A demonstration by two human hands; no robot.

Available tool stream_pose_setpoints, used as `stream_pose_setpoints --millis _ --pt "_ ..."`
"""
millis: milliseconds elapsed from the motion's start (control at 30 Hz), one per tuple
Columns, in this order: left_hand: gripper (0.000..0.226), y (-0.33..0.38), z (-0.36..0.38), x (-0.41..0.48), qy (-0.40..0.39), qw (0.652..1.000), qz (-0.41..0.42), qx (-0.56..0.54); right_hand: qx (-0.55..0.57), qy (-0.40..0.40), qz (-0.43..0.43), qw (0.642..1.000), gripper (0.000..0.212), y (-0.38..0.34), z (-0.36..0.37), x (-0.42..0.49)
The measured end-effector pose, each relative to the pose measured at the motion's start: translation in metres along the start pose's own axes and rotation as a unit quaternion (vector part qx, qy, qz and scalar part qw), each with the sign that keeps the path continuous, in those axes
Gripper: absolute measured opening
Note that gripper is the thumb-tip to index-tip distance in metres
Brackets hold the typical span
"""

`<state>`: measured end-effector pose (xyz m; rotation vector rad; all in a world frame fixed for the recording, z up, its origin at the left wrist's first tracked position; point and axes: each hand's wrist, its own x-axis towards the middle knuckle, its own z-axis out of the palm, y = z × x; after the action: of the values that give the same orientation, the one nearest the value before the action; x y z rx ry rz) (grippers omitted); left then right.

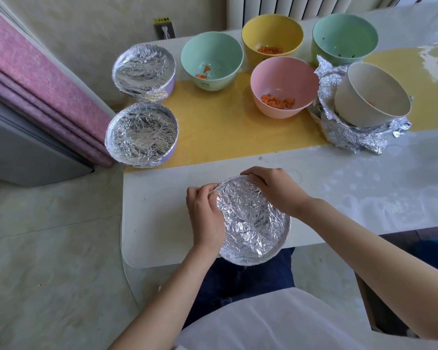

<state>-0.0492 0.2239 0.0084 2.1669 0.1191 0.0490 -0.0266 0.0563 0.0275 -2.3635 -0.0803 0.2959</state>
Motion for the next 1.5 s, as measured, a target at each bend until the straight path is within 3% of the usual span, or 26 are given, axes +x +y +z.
stream_pose_setpoints --millis 233,400,633,833,1067,1200,1367,1500 --pt "0.024 -0.010 0.000 0.013 -0.071 0.997 -0.002 0.034 -0.057 -0.021 0.016 0.998 0.028 0.008 0.008 0.013" --pt "0.028 -0.006 -0.001 0.020 -0.144 0.989 -0.029 -0.010 -0.062 -0.031 -0.008 0.998 0.029 0.004 0.009 0.014" --pt "0.028 -0.011 0.001 0.021 -0.113 0.993 0.025 0.033 -0.085 -0.011 -0.033 0.996 0.025 0.003 0.012 0.015" --pt "0.013 -0.008 0.005 0.021 -0.120 0.992 0.023 0.017 -0.133 -0.086 -0.036 0.987 0.024 -0.005 0.008 0.020" --pt "0.006 -0.009 0.006 0.021 -0.122 0.991 0.039 0.035 -0.138 -0.045 -0.055 0.988 0.023 -0.005 0.014 0.018" --pt "0.013 -0.007 0.003 0.020 -0.123 0.989 0.068 0.044 -0.089 -0.078 -0.038 0.992 0.027 -0.002 0.009 0.016" --pt "0.022 -0.009 -0.001 0.017 -0.136 0.988 0.049 0.055 -0.011 -0.010 0.005 1.000 0.027 0.014 0.011 0.003" --pt "0.023 -0.008 0.000 0.025 -0.165 0.985 0.031 0.032 -0.037 -0.013 0.001 0.999 0.029 0.013 0.015 0.005"
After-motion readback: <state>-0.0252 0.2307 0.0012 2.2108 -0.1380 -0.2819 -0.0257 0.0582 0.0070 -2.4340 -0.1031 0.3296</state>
